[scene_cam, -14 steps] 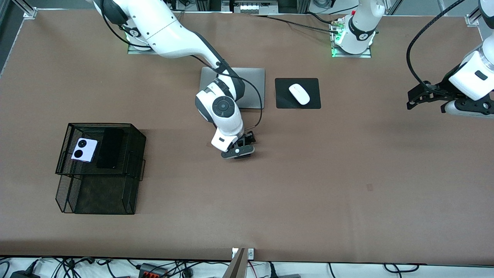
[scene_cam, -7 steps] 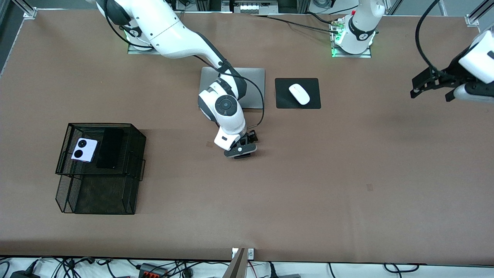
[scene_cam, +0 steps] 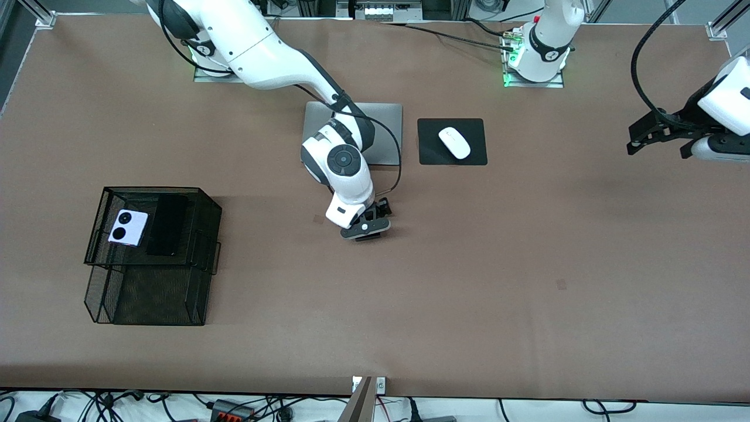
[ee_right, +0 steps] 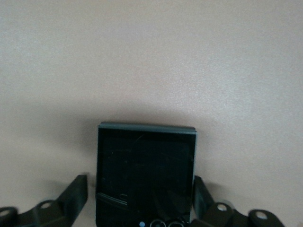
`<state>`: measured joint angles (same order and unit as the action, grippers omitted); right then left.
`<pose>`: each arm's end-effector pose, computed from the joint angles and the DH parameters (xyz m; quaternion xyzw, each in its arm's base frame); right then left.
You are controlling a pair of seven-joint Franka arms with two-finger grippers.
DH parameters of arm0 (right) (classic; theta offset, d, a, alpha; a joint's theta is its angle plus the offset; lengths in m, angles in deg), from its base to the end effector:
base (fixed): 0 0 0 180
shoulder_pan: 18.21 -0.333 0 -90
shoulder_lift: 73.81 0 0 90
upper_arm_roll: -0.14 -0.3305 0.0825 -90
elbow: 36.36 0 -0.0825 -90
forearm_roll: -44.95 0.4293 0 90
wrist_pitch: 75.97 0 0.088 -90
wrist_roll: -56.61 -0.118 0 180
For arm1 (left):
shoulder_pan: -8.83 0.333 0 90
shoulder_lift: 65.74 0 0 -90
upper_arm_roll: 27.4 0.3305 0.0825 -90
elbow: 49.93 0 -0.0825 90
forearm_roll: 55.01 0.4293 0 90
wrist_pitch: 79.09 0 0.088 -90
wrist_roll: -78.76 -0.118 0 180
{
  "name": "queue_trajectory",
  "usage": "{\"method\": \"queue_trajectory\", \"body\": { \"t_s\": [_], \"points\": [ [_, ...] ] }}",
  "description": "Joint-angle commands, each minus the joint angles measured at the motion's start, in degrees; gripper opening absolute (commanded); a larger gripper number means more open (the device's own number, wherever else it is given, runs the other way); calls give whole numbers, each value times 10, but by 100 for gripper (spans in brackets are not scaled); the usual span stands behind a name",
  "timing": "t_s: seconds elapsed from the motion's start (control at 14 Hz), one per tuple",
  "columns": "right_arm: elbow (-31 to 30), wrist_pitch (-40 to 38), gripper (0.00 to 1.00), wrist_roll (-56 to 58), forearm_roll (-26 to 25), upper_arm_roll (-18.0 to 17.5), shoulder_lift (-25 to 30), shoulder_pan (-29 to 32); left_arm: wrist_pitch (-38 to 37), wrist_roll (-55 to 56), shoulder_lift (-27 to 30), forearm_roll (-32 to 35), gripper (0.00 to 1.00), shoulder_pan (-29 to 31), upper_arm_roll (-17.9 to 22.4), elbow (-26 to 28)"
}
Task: Place phones with both arms
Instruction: 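Carry the square phone into the basket's lower tier and release it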
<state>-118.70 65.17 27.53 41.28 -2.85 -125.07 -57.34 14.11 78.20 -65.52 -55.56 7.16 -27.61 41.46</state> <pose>0.5836 0.5176 0.1344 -0.9898 -0.1257 -0.0553 0.0370 0.6039 -0.0209 0.6227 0.9996 -0.0211 0.0177 0.0050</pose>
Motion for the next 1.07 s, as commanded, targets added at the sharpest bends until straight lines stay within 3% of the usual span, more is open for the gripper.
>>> {"method": "queue_trajectory", "body": {
  "t_s": [0.0, 0.14, 0.29, 0.5, 0.64, 0.86, 1.0],
  "points": [
    [10, 1, 66, 0, -5, 2, -9, -8, -1, 6, -7, 12, 100, 0, 2, -8],
    [10, -2, 39, 2, -5, 4, -9, -8, -2, 6, -14, 12, 100, 1, 3, -7],
    [10, -3, 27, 3, -5, 5, -2, -1, -4, 0, -14, 12, 100, 2, 3, -8],
    [12, -23, 27, -3, 2, 21, 33, 7, 0, -1, -26, 12, 100, 1, 0, -10],
    [27, -99, 27, 1, 2, 33, 69, 43, 1, 4, -39, 12, 100, -2, -4, -10],
    [110, -243, 27, 2, -4, 34, 96, 93, -5, -1, -31, 11, 100, -4, -7, -10],
    [155, -297, 27, 4, -4, 59, 96, 115, -4, -1, -32, 12, 100, -6, -7, -11]
  ]
}}
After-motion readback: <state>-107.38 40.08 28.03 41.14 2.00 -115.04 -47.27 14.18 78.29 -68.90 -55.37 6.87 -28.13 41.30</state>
